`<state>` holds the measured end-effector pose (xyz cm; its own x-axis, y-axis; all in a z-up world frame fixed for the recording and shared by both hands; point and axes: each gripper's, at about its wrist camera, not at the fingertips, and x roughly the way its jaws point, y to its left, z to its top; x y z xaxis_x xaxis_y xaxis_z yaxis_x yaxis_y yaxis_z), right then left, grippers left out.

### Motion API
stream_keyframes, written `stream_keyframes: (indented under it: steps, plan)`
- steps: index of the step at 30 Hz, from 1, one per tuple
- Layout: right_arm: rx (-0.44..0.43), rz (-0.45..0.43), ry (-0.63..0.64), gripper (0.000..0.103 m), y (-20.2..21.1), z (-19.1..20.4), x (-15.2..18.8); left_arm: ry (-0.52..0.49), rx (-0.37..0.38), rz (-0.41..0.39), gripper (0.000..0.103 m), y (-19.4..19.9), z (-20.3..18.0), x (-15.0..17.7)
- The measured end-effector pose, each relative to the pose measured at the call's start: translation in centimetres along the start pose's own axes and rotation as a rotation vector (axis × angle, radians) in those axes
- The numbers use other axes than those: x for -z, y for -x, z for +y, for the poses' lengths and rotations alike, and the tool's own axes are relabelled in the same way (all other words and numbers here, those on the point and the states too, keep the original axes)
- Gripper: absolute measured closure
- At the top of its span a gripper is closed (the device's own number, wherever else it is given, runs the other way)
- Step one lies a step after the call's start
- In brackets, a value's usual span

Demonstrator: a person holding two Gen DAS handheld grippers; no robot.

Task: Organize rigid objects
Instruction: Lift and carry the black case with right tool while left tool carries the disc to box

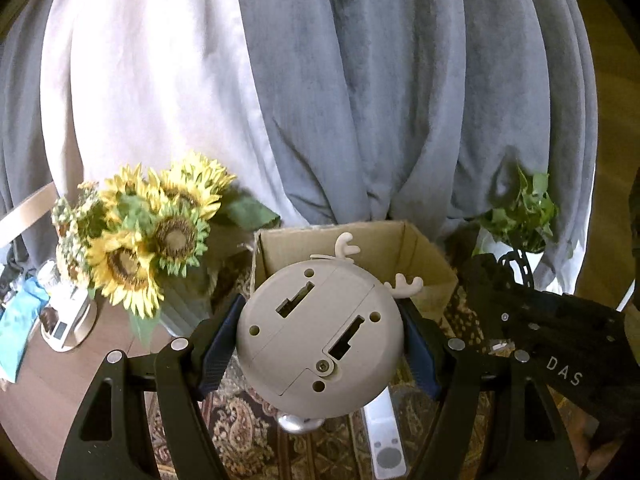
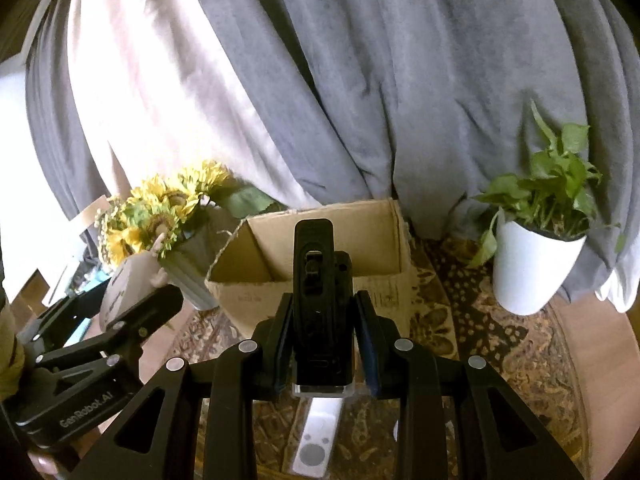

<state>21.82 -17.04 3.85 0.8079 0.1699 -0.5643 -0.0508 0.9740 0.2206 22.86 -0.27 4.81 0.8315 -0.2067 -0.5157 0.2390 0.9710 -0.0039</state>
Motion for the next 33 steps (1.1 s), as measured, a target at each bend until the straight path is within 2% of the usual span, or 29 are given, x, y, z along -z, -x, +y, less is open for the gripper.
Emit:
stream_keyframes:
  steps: [7, 15, 33]
  plan:
    - [0.013, -0.011, 0.013, 0.072, -1.4, 0.2, -2.5, 0.015, 0.020, 0.019, 0.029, -2.2, 0.6, -2.1]
    - [0.040, -0.011, 0.040, 0.072, -3.4, 0.2, -4.7, 0.017, 0.010, 0.069, 0.029, -5.3, 0.9, -3.7]
    - [0.054, 0.186, 0.003, 0.072, -11.3, -2.1, -6.5, 0.018, -0.011, 0.245, 0.029, -13.2, 1.7, -4.9]
